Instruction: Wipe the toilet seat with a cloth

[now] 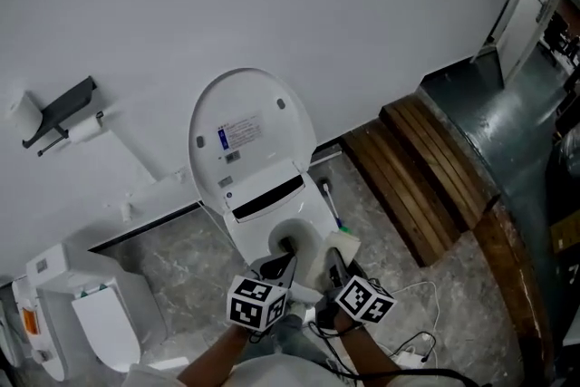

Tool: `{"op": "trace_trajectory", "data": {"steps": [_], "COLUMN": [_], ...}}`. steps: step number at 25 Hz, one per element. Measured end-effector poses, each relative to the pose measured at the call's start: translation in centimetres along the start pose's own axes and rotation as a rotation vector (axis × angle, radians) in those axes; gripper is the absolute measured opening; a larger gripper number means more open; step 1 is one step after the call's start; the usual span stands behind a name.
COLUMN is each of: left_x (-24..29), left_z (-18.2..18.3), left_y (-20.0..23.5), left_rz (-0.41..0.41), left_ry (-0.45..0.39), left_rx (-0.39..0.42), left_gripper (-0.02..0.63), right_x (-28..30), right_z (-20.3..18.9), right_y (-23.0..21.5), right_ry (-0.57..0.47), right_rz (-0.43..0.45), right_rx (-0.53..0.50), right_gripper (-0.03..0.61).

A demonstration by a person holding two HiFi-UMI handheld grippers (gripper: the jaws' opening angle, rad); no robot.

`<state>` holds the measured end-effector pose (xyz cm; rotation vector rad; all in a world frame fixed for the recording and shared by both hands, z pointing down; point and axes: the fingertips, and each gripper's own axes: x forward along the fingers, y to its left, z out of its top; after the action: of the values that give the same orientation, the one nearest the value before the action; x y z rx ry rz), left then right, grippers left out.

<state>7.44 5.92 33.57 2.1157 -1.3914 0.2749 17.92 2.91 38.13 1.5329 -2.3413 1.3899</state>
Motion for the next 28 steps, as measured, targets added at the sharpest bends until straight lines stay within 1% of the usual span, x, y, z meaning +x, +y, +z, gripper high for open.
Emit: {"op": "trace_trajectory", "data": {"steps": [5,8,11,13,15,22,28], "left_x": [-2.4,-3.5,-3.9,-4.2,-4.6,-5.7,-5.9], "left_z": [0.1,0.4,2.0,3.4,4.3,4.3,4.7], "left_y": [-1.4,-1.5,-1.6,-1.6,-1.4,0.4,1.6], "left_rz": [0.012,0.021,0.013,0.013,0.015,0.034,0.041], "left_ry": [0.008,0.000,-0.032,-0.055,-0.079,-0.082,-0.088], "left_rx": [0.000,-0.009,0.012,0.031,0.027,-0.023,-0.036], "left_gripper": [0.011,0.011,0.011,0.011,0.011,0.011,0.011], "right_x": [-3.2,-4.4,-4.4,-4.3,-4.2,-3.4,-2.7], "right_z": [-0.1,-1.4,-2.7,-2.6,-2.4,-2.2,-2.0], "right_y": [1.8,2.7,3.2,4.0,4.9,7.8,8.9], "right_ry": [0.005,0.032,0.064,0.059,0.054,0.058,0.058], "right_rz": [-0.002,-0.001,0.009,0.010,0.014,0.038,0.042], "right_rx": [-0.018,-0.025,-0.021,-0.021,-0.030,-0.118,-0.143], "right_gripper": [0.100,0.100,0.101,0.101,0.100,0.100,0.100]}}
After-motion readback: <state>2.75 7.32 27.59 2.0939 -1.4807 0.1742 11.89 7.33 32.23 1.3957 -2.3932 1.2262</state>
